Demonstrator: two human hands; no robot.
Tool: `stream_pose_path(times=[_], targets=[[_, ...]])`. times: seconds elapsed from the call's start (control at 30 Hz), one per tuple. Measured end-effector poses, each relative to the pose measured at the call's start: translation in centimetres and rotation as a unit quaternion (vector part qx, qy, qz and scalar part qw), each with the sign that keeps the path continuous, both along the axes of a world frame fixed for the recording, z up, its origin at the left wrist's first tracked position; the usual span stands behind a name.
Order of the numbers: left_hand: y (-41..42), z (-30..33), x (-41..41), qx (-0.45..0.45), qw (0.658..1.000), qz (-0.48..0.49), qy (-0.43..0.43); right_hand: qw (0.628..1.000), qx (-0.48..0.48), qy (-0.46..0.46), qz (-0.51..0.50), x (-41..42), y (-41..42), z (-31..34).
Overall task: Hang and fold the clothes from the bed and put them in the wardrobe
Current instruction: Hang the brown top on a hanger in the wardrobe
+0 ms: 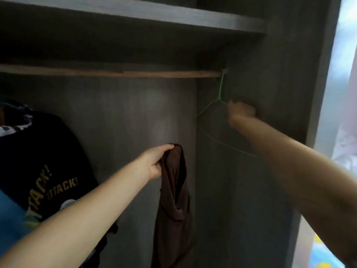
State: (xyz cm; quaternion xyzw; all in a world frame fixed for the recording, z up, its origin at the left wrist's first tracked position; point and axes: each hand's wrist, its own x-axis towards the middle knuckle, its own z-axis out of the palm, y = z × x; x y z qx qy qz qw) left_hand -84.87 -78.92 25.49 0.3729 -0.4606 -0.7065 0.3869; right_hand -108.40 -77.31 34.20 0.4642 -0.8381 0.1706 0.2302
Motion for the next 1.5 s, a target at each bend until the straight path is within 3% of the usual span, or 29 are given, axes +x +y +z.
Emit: stream_pose_path(times=[0.1, 0.27, 0.37, 0.43, 0.5, 0.57, 0.67, 0.8, 0.87, 1.1, 1.33, 1.4, 1.5], targets=[[-1.2, 0.0, 1.5, -0.003, 1.0, -0.024, 0.011, 0.999, -0.02, 0.026, 0.008, -0.5, -0.9, -0.1], [-3.3, -0.1, 2.5, 0.001, 1.0, -0.025, -0.01, 0.987, -0.145, -0.052, 0.052, 0.7, -1.1, -1.2], [-4.3, -0.9, 2.7, 0.009, 0.999, -0.038, -0.02, 0.951, -0.25, -0.116, 0.138, 1.8, -0.2, -6.2], [-4.5, -1.9, 2.5, 0.021, 0.998, -0.055, -0.029, 0.896, -0.29, -0.266, 0.207, 3.0, 0.6, -10.0], [-4.6, -3.1, 2.2, 0.037, 0.996, -0.066, -0.047, 0.79, -0.306, -0.462, 0.261, 4.4, 1.3, -12.5], [-4.3, -4.7, 2.0, 0.056, 0.993, -0.072, -0.071, 0.701, -0.321, -0.576, 0.272, 5.5, 2.1, -13.9], [-4.3, -7.0, 2.0, 0.098, 0.989, -0.067, -0.092, 0.63, -0.371, -0.615, 0.296, 6.9, 3.9, -14.8], [-3.8, -8.6, 2.2, 0.124, 0.983, -0.077, -0.109, 0.483, -0.465, -0.645, 0.368, 8.0, 6.7, -13.7], [-3.3, -8.6, 2.1, 0.129, 0.983, -0.082, -0.1, 0.44, -0.481, -0.647, 0.395, 8.4, 7.5, -13.5], [-3.2, -6.7, 3.3, 0.106, 0.985, -0.125, -0.055, 0.42, -0.484, -0.654, 0.402, 11.3, 8.4, -15.7], [-3.7, -5.3, 4.5, 0.063, 0.99, -0.098, -0.08, 0.385, -0.529, -0.584, 0.48, 11.6, 9.1, -11.6], [-3.8, -4.6, 4.6, 0.049, 0.991, -0.093, -0.082, 0.416, -0.509, -0.594, 0.464, 12.9, 8.2, -12.4], [-5.0, -3.4, 5.6, 0.025, 0.996, -0.068, -0.059, 0.506, -0.411, -0.629, 0.423, 14.9, 6.8, -15.6]])
